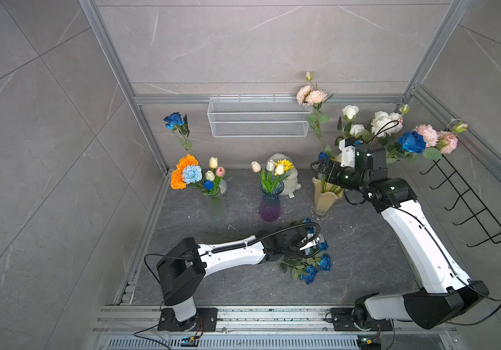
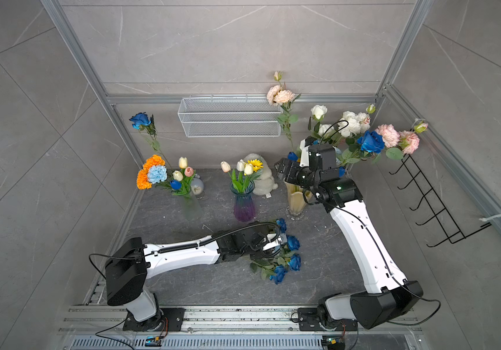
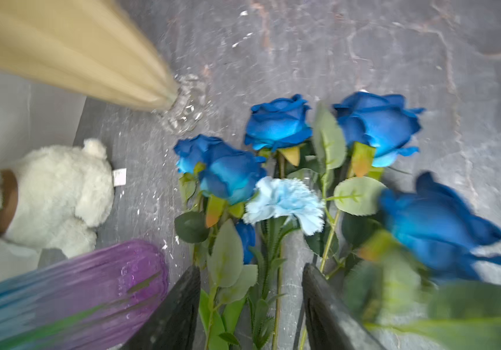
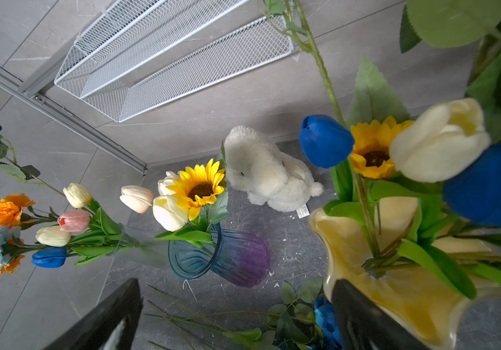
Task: Pick out blue flowers from the vase
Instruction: Place the flower at the center of the board, then pick up the flower from the vase.
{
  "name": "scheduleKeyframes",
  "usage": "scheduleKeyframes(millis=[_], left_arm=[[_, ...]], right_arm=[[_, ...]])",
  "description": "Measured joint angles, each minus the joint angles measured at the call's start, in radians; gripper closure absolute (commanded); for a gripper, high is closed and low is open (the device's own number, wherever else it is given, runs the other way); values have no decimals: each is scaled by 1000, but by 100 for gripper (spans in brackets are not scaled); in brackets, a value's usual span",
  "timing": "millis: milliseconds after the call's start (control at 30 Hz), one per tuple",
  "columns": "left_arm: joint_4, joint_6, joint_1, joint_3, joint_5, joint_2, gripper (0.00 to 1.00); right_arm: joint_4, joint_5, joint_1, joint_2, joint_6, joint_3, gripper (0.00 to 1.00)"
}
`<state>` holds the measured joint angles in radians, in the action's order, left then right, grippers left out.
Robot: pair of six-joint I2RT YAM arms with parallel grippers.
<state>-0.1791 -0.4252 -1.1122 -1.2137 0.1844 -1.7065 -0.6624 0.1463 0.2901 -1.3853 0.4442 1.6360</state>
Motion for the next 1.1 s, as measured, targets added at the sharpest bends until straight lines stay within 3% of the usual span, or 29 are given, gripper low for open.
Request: scheduleKeyframes(millis=[200,533,667,767,900,1100], left_arm=[[-16,111,112,40,1,172,38],[-203,214,172,122,95,627,30],[-311,270,351,121,122,830,23],[-400,294,506,47,154,902,19],[-449,320,724,-89,84,864,15],[-461,427,1004,-118,-146,745,9]], right_arm=[[-16,26,58,-19,-21,35,2],[6,61,337,-220,-22,214,3],[87,140,435,-325,34,264,4],[130,182,471,-417,85,338,5],[161,212,510,-542,128,491,6],[174,270,534,-689,191,716,8]])
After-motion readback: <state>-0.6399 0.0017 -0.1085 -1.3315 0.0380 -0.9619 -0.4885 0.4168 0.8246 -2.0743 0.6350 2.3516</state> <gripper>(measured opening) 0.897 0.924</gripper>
